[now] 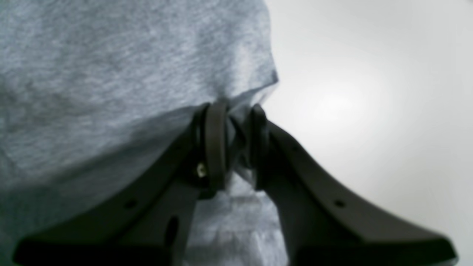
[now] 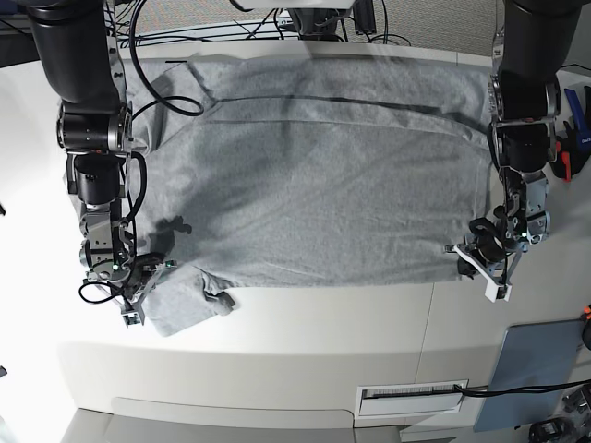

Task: Fold the T-shirt properly
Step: 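Adjust grip on the hem corners, pinching the fabric tighter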

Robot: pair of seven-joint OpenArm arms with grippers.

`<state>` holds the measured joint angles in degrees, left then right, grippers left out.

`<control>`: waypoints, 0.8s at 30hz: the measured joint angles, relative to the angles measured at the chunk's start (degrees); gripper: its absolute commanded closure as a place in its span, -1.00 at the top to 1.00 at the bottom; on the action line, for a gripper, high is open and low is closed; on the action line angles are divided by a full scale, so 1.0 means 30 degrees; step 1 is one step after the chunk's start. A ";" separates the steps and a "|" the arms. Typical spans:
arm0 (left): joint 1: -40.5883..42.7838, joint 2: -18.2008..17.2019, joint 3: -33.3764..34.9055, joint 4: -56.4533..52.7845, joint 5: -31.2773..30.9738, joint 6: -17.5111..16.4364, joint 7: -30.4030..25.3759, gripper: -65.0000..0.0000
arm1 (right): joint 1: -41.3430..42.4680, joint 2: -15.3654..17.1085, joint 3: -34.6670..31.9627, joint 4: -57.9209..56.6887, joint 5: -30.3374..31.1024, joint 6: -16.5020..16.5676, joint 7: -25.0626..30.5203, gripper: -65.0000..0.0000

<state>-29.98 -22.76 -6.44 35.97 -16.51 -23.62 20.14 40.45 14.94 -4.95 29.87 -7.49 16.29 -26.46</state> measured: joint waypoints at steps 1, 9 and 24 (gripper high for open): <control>0.0080 0.0022 0.0000 0.0306 0.0007 0.0000 0.0182 -1.00 | -0.0066 0.0000 0.0000 0.0335 -0.0007 -0.0022 -0.0328 -0.67; 0.1596 0.0036 0.0000 0.4051 -0.0058 0.0743 0.0831 -1.00 | -0.0270 0.0095 0.0000 0.4233 -0.0007 -0.0073 -0.2164 -0.76; 0.5712 0.0022 -0.2412 0.9901 -0.2324 -0.0612 0.1792 -1.00 | -0.7606 0.1574 -0.0087 1.4542 -0.0007 -0.1428 -0.3082 -0.79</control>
<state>-12.84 -22.70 -13.67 65.67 -23.49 -25.45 25.52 17.63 19.66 -5.21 73.49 -7.51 12.01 -35.70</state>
